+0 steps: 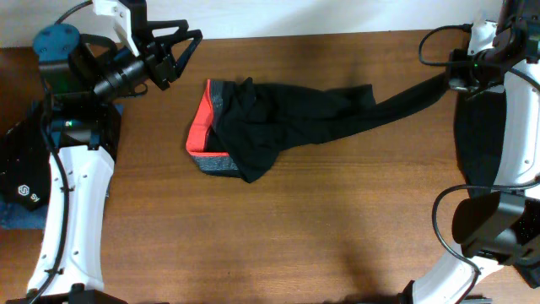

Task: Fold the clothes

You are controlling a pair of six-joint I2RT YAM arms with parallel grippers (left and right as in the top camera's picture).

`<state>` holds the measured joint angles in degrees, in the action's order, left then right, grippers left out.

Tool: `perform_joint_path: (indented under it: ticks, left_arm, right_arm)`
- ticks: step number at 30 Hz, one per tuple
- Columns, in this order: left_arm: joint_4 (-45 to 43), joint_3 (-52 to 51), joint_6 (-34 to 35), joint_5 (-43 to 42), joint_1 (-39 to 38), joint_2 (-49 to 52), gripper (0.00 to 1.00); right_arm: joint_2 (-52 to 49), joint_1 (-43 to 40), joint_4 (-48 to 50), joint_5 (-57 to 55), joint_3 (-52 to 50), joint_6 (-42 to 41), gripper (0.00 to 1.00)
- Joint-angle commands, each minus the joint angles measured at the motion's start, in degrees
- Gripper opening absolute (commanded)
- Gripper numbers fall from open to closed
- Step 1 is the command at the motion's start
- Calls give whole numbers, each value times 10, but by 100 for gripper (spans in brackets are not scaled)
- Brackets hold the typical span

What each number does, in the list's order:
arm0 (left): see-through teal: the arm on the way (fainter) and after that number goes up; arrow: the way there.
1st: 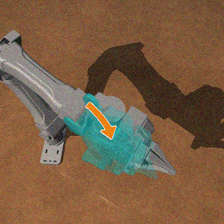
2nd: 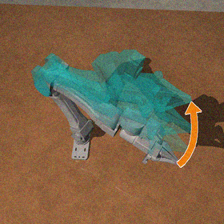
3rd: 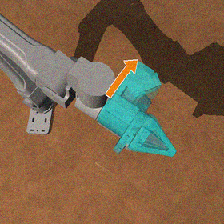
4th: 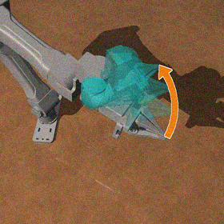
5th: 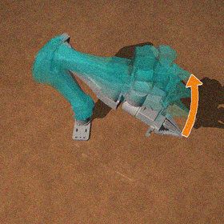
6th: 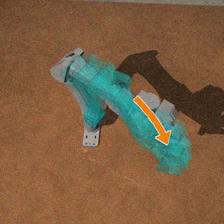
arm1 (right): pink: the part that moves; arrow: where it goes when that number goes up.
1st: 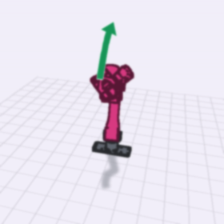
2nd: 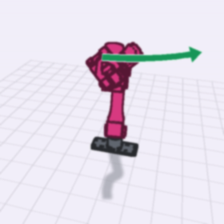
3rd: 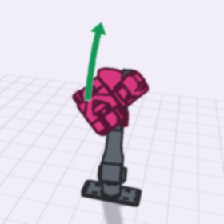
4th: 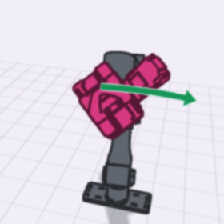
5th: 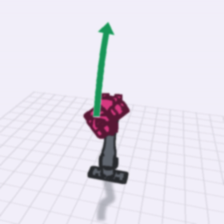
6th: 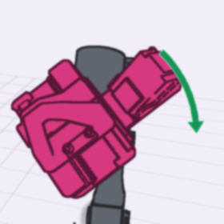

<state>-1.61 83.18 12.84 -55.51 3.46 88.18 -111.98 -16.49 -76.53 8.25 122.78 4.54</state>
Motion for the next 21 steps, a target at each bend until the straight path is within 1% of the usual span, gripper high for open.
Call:
perform_joint_path:
  ticks: [1,2,3,4,5,7,10,13,16,21]
  left_arm:
    - [35,7,-14,42,3,-12,41]
    - [61,7,-30,68,3,-12,41]
    - [125,7,-61,126,3,-10,43]
    - [159,7,-73,154,3,-7,46]
    - [197,7,-81,184,3,-3,47]
    - [256,5,-82,216,-1,9,49]
    - [338,4,-82,226,-17,41,50]
    - [399,4,-79,225,-35,89,50]
    - [427,4,-27,224,-50,146,54]
    - [437,4,47,223,-74,254,56]
  right_arm:
    - [10,-4,0,1,0,-3,4]
    - [10,-4,0,1,0,-3,4]
    - [10,-4,0,1,0,-3,4]
    - [10,-4,0,1,0,-3,4]
    - [10,-4,0,1,0,-3,4]
    - [10,-4,0,1,0,-3,4]
    - [10,-4,0,1,0,-3,4]
    - [10,-4,0,1,0,-3,4]
    - [10,-4,-2,1,0,-3,4]
    - [10,-4,-8,1,0,-3,4]
